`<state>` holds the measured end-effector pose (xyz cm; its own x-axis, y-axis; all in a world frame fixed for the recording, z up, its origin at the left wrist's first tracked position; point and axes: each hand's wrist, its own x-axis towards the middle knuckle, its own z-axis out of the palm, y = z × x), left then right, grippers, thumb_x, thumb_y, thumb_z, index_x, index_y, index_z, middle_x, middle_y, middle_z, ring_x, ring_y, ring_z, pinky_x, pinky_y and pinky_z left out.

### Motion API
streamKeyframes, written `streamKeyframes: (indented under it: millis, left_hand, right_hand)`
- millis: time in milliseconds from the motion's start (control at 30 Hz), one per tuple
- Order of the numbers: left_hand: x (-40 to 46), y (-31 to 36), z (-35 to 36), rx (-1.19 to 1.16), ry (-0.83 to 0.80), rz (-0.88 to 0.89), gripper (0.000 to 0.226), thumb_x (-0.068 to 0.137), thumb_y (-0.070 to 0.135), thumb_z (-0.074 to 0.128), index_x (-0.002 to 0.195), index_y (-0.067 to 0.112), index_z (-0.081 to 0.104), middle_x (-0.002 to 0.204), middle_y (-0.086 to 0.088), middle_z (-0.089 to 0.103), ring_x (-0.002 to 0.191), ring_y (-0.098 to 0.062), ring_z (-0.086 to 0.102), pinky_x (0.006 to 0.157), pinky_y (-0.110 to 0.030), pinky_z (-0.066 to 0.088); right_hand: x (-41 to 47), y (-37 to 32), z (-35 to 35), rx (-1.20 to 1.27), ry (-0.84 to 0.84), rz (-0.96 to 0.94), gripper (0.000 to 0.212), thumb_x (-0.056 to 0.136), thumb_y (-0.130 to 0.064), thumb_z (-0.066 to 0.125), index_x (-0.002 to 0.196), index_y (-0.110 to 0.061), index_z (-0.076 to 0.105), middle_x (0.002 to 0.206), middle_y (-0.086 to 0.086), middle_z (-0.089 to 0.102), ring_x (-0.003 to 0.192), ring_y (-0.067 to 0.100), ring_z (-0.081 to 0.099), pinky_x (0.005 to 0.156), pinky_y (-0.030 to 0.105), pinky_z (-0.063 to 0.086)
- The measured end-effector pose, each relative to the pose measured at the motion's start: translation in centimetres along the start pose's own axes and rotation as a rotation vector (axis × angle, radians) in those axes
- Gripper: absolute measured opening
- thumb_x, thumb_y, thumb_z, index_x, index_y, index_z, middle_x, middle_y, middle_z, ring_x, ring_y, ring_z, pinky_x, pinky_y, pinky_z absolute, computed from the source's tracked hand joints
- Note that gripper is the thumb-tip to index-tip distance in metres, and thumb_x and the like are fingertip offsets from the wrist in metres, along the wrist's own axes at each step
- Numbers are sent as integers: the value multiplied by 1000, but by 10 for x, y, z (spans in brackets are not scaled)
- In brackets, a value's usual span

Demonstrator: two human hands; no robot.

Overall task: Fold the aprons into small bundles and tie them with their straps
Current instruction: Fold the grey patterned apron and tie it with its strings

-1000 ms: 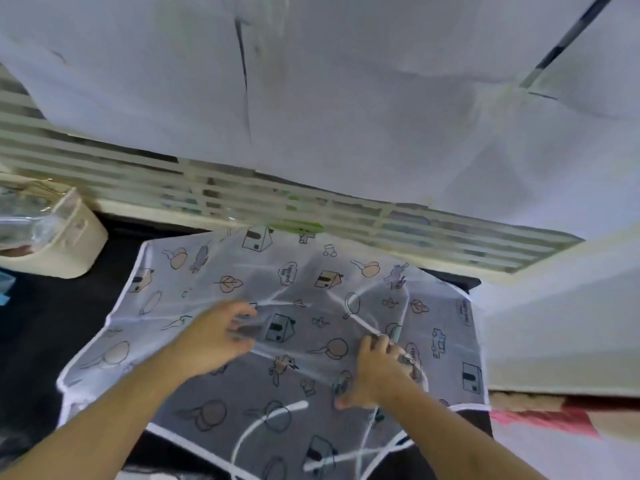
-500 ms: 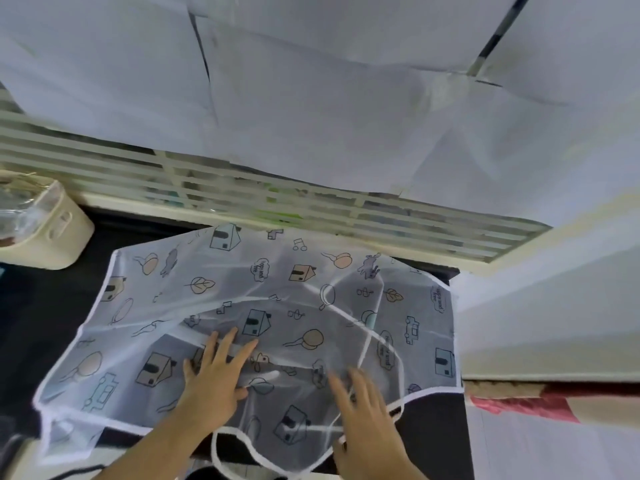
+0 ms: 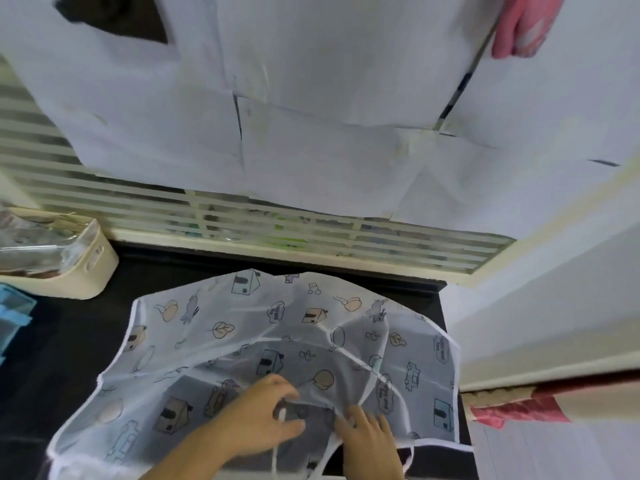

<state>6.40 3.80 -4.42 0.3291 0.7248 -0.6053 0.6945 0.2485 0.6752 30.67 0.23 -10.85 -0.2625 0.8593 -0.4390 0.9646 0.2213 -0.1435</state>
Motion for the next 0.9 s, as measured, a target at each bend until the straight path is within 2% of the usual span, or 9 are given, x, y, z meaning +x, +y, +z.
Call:
streamKeyframes:
  millis: [100, 167, 233, 400, 533, 633, 733, 800, 900]
  left_hand:
    - [-18, 55, -24, 192, -13, 108, 75, 78, 65, 70, 146, 54, 39, 139, 27, 47, 125, 0, 53, 106, -31, 47]
    - [-21, 82, -41, 320, 147, 171, 60, 89, 41, 67, 140, 54, 38, 126, 15, 62, 107, -6, 64, 93, -30, 56]
    - [-30, 107, -74, 331, 426, 158, 30, 96, 23, 60, 117, 43, 52, 97, 12, 67, 81, -5, 65, 75, -27, 58]
    - [-110, 170, -198, -218, 651, 322, 26, 99, 5, 55, 88, 22, 72, 73, 0, 73, 56, -11, 69, 49, -22, 52]
    - [-183, 196, -258, -294, 718, 480, 27, 103, 8, 54, 80, 5, 69, 58, 5, 65, 47, -6, 60, 45, -16, 44]
    - [-209, 199, -281, -331, 748, 509, 24, 102, 16, 55, 91, 7, 74, 80, -7, 72, 71, -19, 66, 70, -30, 50]
    - [-228, 198, -301, -340, 756, 477, 20, 99, 14, 59, 97, 15, 79, 95, -9, 76, 95, -34, 70, 90, -46, 55]
    - [-239, 194, -314, -231, 754, 391, 18, 92, 7, 63, 90, 16, 79, 82, -9, 75, 82, -33, 71, 76, -46, 59]
    - [-252, 189, -333, 99, 793, 264, 18, 86, 8, 64, 78, 23, 69, 76, 0, 70, 72, -20, 67, 57, -29, 46]
  right_hand:
    - [17, -30, -83, 162, 77, -27, 42, 93, -13, 48, 131, -31, 50, 105, -8, 62, 95, 21, 63, 80, 35, 46]
    - [31, -50, -146, 300, 172, -55, 30, 99, -10, 48, 123, -26, 55, 94, -13, 56, 88, 12, 56, 84, 35, 52]
    - [28, -72, -214, 403, 332, -139, 25, 100, -16, 55, 120, -31, 54, 95, -15, 62, 86, 9, 61, 82, 38, 57]
    - [-9, -97, -338, 371, 389, -117, 78, 79, -52, 78, 144, -46, 35, 126, -21, 57, 103, 8, 63, 82, 31, 54]
    - [-33, -90, -363, 309, 370, 31, 19, 89, -45, 64, 106, -38, 71, 96, -21, 69, 79, 4, 69, 79, 33, 61]
    - [-44, -103, -374, 420, 456, -35, 22, 94, -30, 55, 78, -27, 69, 71, -8, 69, 63, 10, 64, 71, 37, 59]
    - [-61, -123, -399, 554, 636, -91, 24, 97, -17, 49, 76, -23, 60, 72, -1, 66, 67, 15, 61, 71, 39, 53]
    - [-76, -129, -430, 600, 842, -90, 26, 101, -18, 47, 77, -21, 58, 72, 0, 65, 67, 15, 61, 70, 34, 52]
    - [-102, -131, -486, 530, 1161, -101, 27, 100, -12, 54, 78, -26, 57, 61, -8, 60, 59, 7, 54, 57, 17, 40]
